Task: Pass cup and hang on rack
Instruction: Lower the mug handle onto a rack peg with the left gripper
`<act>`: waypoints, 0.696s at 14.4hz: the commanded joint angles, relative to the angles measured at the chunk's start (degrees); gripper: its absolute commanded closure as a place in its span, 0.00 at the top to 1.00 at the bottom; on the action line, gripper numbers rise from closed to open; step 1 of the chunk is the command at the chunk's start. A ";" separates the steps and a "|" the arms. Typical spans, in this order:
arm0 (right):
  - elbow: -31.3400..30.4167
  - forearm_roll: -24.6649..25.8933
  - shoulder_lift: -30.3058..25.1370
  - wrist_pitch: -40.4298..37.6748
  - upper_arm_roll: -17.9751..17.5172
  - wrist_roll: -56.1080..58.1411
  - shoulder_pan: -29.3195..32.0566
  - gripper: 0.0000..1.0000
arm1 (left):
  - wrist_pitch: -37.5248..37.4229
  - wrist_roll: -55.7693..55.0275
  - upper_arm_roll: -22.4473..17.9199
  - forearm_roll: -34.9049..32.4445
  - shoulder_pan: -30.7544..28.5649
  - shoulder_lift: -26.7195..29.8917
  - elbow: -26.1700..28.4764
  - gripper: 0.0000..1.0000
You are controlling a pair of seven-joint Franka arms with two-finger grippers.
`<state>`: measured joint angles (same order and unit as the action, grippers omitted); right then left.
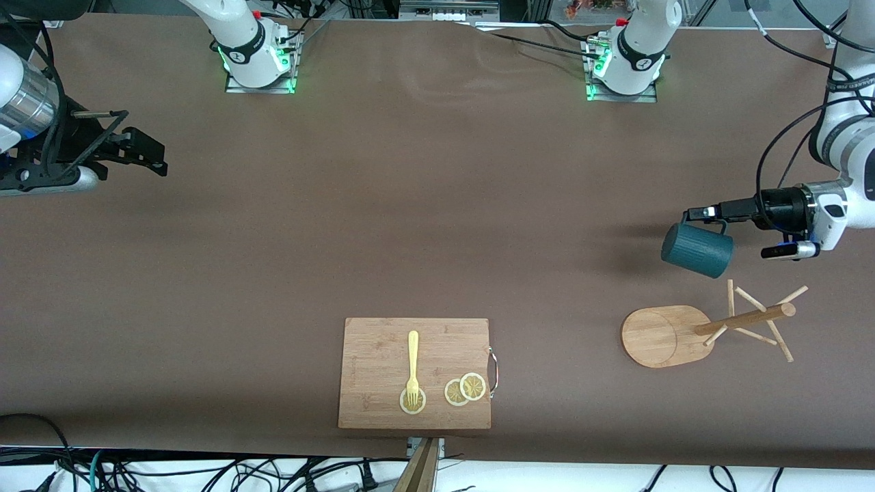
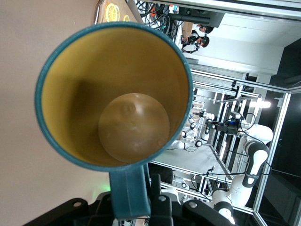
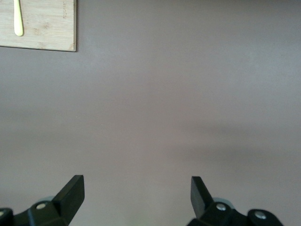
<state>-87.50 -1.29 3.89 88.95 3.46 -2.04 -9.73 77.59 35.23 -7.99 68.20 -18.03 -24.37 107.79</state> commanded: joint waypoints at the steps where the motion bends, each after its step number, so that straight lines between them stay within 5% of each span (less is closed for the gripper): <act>1: 0.92 0.06 0.24 -0.18 -0.39 0.73 0.33 1.00 | -2.53 0.98 0.43 1.41 -1.65 -3.66 -4.95 0.00; 10: 0.92 0.06 0.24 -0.18 -0.39 0.73 0.33 1.00 | -2.35 3.09 4.03 3.08 -2.80 -7.44 -8.91 0.00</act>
<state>-87.49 -1.29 3.89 88.95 3.46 -2.04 -9.73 76.30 37.22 -6.01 69.91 -20.43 -31.25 100.32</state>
